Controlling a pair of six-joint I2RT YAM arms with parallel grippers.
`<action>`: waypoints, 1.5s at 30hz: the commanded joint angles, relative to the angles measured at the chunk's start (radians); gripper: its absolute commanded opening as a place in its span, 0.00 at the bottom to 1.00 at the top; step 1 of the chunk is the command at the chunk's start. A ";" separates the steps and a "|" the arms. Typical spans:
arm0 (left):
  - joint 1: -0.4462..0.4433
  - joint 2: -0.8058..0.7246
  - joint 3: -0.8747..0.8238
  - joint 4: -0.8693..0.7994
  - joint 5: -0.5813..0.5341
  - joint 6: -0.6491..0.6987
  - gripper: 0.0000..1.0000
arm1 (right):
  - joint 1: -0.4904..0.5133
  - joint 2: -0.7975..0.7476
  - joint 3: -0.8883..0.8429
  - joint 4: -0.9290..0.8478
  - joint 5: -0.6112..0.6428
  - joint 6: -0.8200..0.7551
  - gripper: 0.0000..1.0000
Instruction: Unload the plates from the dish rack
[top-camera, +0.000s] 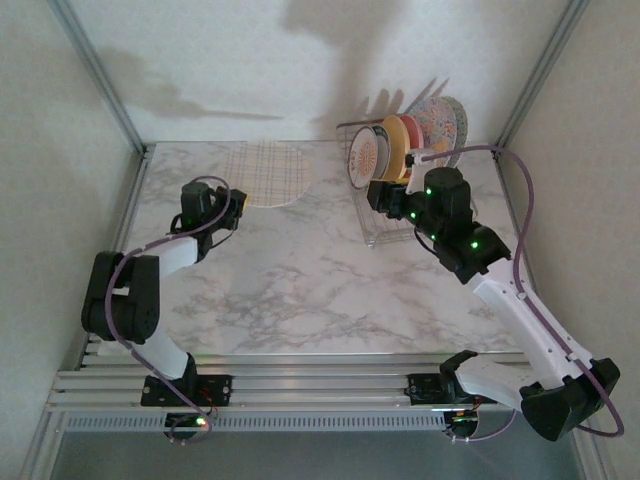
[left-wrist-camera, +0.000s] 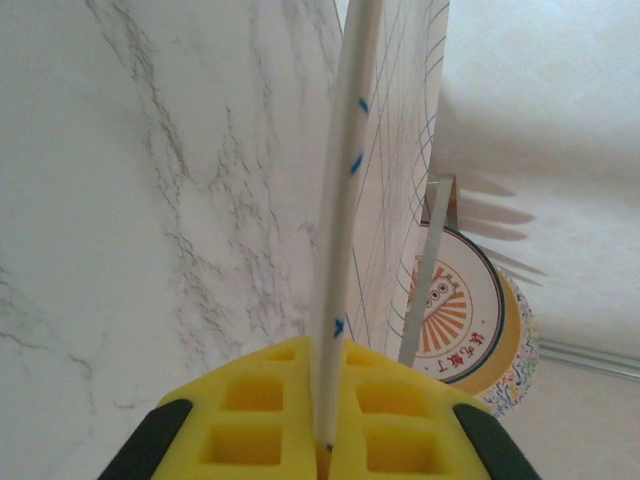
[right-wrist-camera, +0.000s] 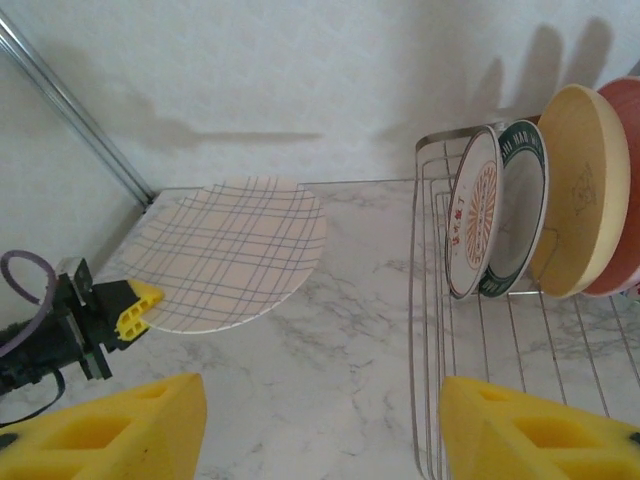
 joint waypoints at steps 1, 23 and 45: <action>0.019 0.056 0.019 0.173 -0.005 0.020 0.00 | 0.018 0.020 0.025 0.032 0.007 -0.038 0.68; -0.001 0.388 0.237 0.106 0.102 0.096 0.00 | 0.033 0.090 0.088 0.086 -0.058 -0.035 0.99; -0.010 0.472 0.362 -0.115 0.087 0.131 0.49 | 0.041 0.096 0.085 0.092 0.004 -0.025 0.99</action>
